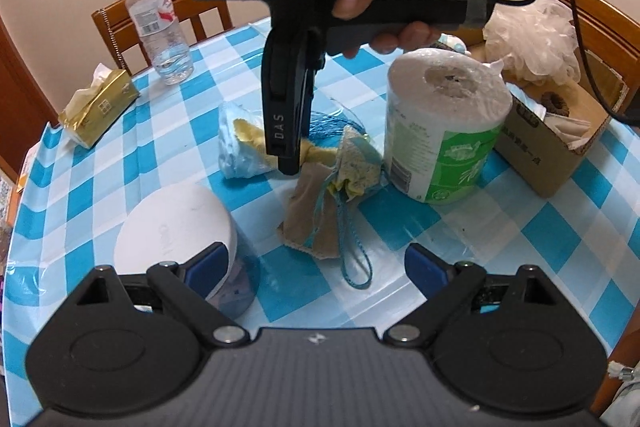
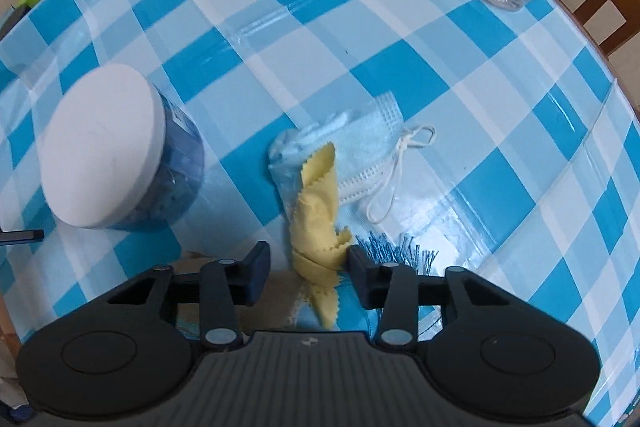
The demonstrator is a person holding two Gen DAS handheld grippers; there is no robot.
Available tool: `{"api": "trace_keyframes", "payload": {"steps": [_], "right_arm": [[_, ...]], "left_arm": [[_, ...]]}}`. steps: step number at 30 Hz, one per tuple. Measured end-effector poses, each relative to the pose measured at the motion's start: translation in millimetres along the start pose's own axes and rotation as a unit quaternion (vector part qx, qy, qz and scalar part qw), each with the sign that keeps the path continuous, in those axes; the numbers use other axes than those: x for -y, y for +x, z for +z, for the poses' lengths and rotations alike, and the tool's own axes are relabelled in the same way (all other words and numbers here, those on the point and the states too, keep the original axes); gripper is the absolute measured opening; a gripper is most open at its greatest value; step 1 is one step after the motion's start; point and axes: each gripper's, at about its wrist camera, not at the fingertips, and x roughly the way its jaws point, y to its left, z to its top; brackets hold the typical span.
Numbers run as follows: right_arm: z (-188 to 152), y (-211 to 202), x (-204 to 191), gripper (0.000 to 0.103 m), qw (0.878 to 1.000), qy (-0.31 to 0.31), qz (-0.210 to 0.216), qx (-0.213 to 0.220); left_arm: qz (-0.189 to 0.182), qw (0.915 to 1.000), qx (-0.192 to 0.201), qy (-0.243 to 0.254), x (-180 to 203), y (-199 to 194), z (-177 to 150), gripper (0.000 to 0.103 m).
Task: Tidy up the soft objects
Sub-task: 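Close the left tool on the floral sachet while the right tool hovers over the yellow cloth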
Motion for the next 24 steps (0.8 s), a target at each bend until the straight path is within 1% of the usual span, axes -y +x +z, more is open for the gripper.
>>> {"api": "trace_keyframes", "payload": {"steps": [1,2,4,6,9,14,16,17,19,20,21,22,23,24], "right_arm": [[-0.5,0.9,1.0,0.032,1.0,0.001,-0.004,-0.002],[-0.9,0.9,2.7,0.032,1.0,0.002,-0.006,-0.002],[-1.4,-0.3,8.0,0.031,1.0,0.01,-0.004,0.001],[-1.9,-1.1,13.4,0.031,1.0,0.017,-0.018,0.005],[-2.2,-1.0,20.9,0.032,0.999,0.027,-0.017,0.006],[-2.4,9.1,22.3,0.033,1.0,0.022,-0.021,-0.005],[-2.2,10.3,21.7,0.035,1.0,0.017,-0.02,-0.002],[-1.8,10.7,21.0,0.035,1.0,0.016,-0.02,-0.002],[-1.2,11.1,19.7,0.037,1.0,0.009,-0.021,-0.004],[-1.0,11.4,19.1,0.041,1.0,0.008,-0.019,-0.005],[-0.9,11.5,18.8,0.046,1.0,0.007,-0.015,-0.005],[-0.8,11.8,18.5,0.049,1.0,0.006,-0.012,-0.005],[-0.6,12.3,17.9,0.054,1.0,0.005,-0.01,-0.004],[-0.2,12.8,17.3,0.059,1.0,0.003,-0.009,-0.003]], "left_arm": [[-0.003,1.0,0.001,0.001,0.6,0.9,0.8,0.095],[-0.007,1.0,0.001,0.003,1.3,2.0,1.9,0.095],[-0.01,0.9999,0.002,0.007,2.9,4.7,3.5,0.095],[-0.013,0.9998,0.003,0.012,4.6,7.9,6.0,0.095],[-0.016,0.9998,0.008,0.013,5.6,13.4,12.1,0.095],[-0.013,0.9998,0.015,0.005,1.8,24.3,24.2,0.093],[-0.009,0.9998,0.017,0.004,0.8,28.6,29.5,0.087],[-0.009,0.9998,0.019,0.006,0.7,30.6,31.6,0.082],[-0.013,0.9996,0.018,0.017,2.7,35.9,35.3,0.079],[-0.013,0.9993,0.016,0.03,5.2,39.4,36.7,0.077],[-0.015,0.9989,0.014,0.041,8.0,42.2,37.2,0.071],[-0.017,0.9983,0.011,0.054,11.1,45.6,37.7,0.069],[-0.017,0.9976,0.008,0.067,14.8,49.0,37.8,0.065],[-0.017,0.9967,0.005,0.079,18.4,52.9,37.7,0.059]]}}
